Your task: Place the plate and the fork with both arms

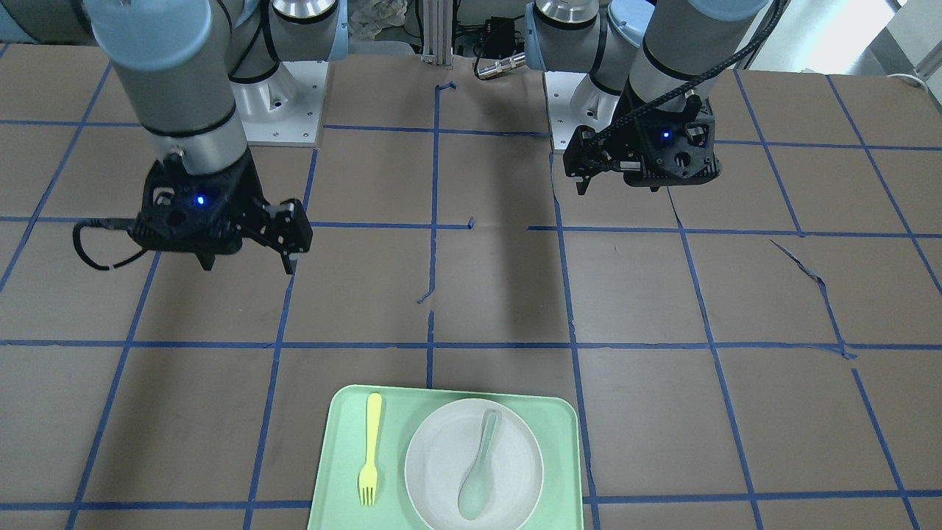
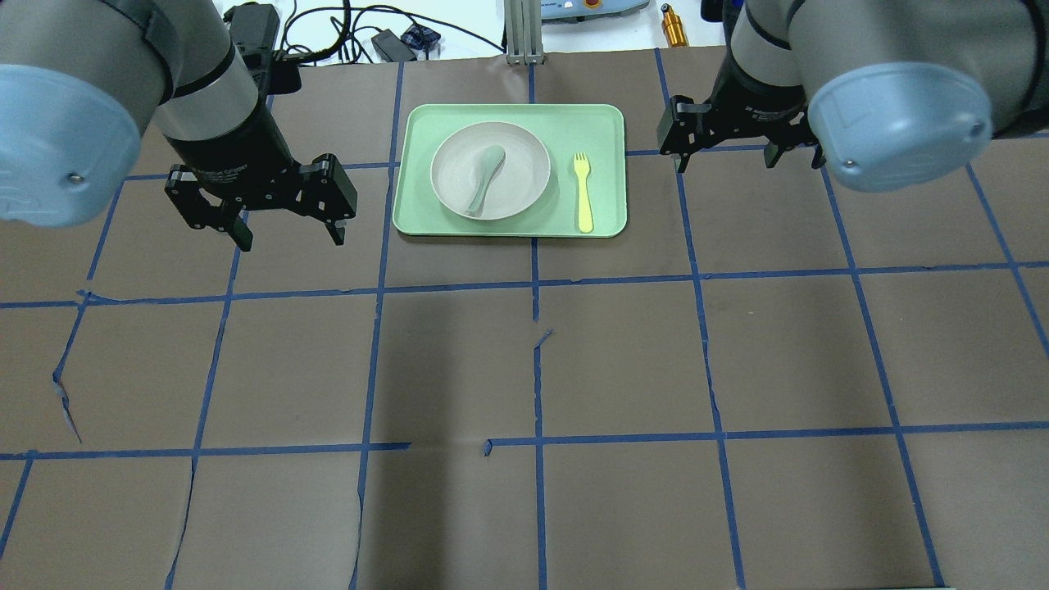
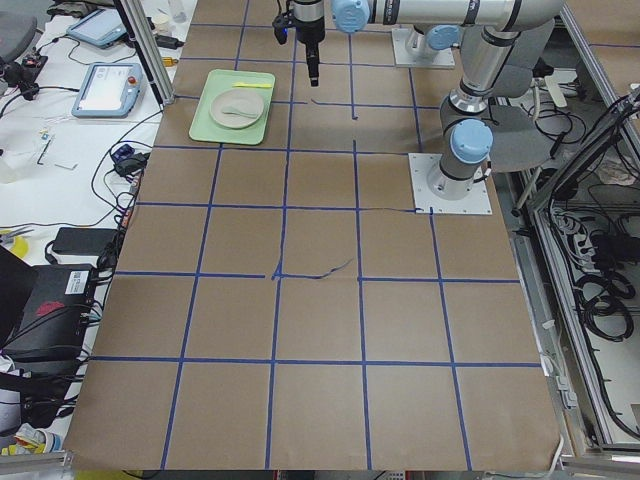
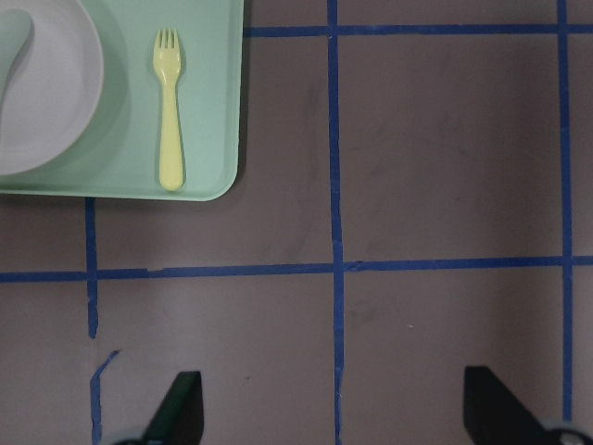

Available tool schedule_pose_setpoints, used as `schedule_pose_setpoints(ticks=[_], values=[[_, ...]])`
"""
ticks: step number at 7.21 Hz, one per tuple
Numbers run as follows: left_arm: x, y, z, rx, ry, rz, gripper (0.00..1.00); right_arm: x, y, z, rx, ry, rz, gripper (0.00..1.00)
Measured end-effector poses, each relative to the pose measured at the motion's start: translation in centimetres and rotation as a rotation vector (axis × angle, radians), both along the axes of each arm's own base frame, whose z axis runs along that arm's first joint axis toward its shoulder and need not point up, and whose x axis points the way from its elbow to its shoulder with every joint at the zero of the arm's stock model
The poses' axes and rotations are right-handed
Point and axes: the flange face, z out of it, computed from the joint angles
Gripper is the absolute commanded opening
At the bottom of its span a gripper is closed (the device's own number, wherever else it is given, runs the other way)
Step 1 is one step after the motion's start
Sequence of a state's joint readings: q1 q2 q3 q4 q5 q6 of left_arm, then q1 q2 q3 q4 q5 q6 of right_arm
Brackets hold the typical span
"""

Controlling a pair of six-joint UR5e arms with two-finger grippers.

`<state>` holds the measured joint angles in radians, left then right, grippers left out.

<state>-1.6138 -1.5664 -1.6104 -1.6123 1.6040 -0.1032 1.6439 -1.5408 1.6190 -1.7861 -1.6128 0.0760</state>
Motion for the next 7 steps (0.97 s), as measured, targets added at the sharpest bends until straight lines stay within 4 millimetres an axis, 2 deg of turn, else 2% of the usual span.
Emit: schedule_pose_setpoints(ticks=[1,3,7], values=[[0.0,-0.1,0.1,-0.003,0.001,0.000,1.00,-0.1,1.1,1.7,0.014,0.000,0.006,1.00],[-0.1,-0.2,0.2,-0.005,0.006,0.006,1.00,0.0,1.4,3.5,0.049,-0.002,0.010,1.00],[-1.4,-1.8,2.0,-0.071,0.039,-0.029,1.00,0.2,1.0,3.4,0.072,0.000,0.014,1.00]])
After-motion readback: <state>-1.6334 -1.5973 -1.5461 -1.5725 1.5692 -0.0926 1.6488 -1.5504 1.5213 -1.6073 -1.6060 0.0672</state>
